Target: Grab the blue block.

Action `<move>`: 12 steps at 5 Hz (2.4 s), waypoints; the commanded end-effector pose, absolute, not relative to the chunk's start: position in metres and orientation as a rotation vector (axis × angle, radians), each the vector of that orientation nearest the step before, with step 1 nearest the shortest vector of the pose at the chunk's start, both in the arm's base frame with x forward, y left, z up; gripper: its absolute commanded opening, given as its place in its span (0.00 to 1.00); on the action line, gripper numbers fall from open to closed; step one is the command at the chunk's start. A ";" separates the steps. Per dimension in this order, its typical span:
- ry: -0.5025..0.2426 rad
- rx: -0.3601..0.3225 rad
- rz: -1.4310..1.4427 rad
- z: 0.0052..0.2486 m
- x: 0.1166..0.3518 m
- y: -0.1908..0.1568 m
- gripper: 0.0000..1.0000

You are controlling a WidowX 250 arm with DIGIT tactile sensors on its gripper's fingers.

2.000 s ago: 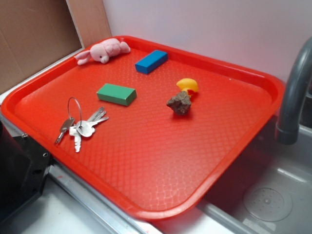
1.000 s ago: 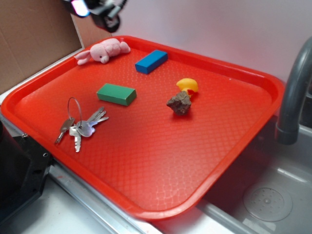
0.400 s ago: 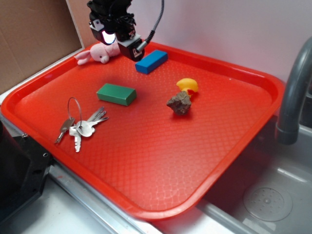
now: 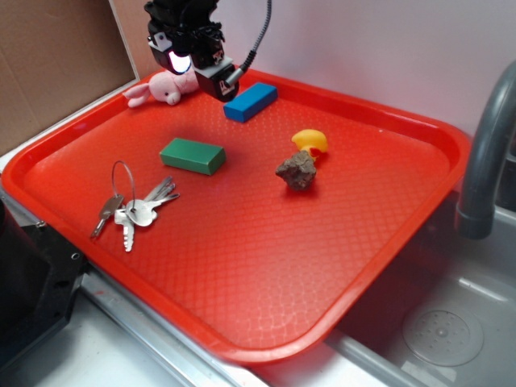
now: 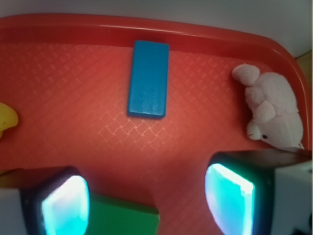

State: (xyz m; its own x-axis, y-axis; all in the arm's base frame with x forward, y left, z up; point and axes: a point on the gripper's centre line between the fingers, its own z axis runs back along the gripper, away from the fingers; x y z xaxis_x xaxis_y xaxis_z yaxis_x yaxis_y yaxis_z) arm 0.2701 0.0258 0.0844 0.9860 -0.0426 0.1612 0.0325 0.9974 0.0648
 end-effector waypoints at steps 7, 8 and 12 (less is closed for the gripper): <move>-0.191 -0.012 0.000 0.029 0.331 0.038 0.00; -0.174 -0.031 0.011 0.041 0.321 0.039 0.00; -0.247 -0.234 -0.136 0.203 0.214 -0.012 0.00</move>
